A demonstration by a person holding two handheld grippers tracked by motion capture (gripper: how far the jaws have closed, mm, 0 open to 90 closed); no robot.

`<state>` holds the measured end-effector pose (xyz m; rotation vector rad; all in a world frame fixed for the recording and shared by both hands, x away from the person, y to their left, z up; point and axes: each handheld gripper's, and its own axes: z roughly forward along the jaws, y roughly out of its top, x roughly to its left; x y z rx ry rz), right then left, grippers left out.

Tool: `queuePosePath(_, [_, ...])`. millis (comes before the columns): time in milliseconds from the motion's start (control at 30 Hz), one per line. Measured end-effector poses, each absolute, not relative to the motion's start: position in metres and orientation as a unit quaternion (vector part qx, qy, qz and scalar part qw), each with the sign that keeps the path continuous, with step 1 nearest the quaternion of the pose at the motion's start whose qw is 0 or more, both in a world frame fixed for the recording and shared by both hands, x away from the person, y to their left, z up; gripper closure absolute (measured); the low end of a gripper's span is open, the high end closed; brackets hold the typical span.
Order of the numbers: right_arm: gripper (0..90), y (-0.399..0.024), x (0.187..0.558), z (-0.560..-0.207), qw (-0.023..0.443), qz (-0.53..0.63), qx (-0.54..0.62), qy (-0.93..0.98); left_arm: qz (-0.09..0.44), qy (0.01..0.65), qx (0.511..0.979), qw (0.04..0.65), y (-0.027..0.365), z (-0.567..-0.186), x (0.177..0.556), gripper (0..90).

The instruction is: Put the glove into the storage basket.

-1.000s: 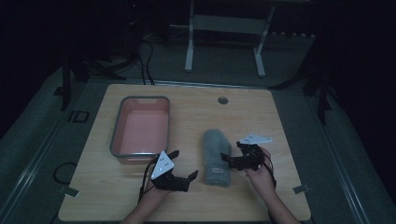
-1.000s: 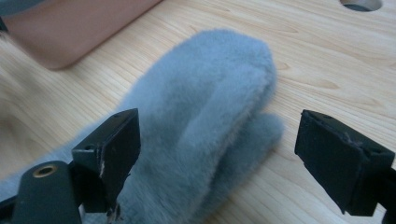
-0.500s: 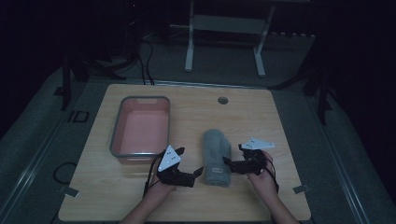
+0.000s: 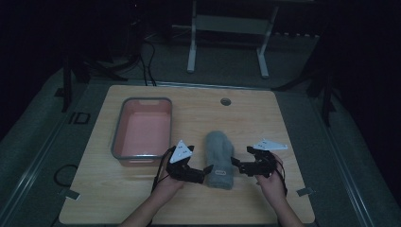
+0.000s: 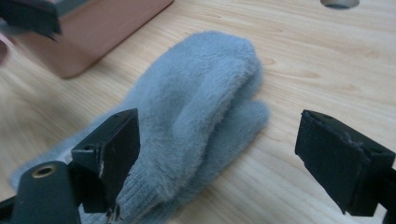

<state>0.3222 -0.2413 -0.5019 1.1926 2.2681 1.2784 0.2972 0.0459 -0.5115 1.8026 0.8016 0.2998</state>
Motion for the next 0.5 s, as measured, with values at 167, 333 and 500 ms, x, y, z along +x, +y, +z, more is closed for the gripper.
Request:
queuePosePath(167, [11.8, -0.24, 0.328, -0.505, 0.12, 0.444, 0.44, 0.771, 0.108, 0.352, 0.769, 0.522, 0.035, -0.516, 0.311, 0.2])
queuePosePath(333, [14.7, -0.229, 0.334, -0.516, 0.115, 0.421, 0.446, 0.781, 0.13, 0.377, 0.782, 0.479, 0.026, -0.526, 0.319, 3.4])
queuePosePath(500, [27.5, -0.223, 0.339, -0.526, 0.103, 0.416, 0.457, 0.78, 0.11, 0.393, 0.783, 0.469, 0.025, -0.534, 0.325, 8.4])
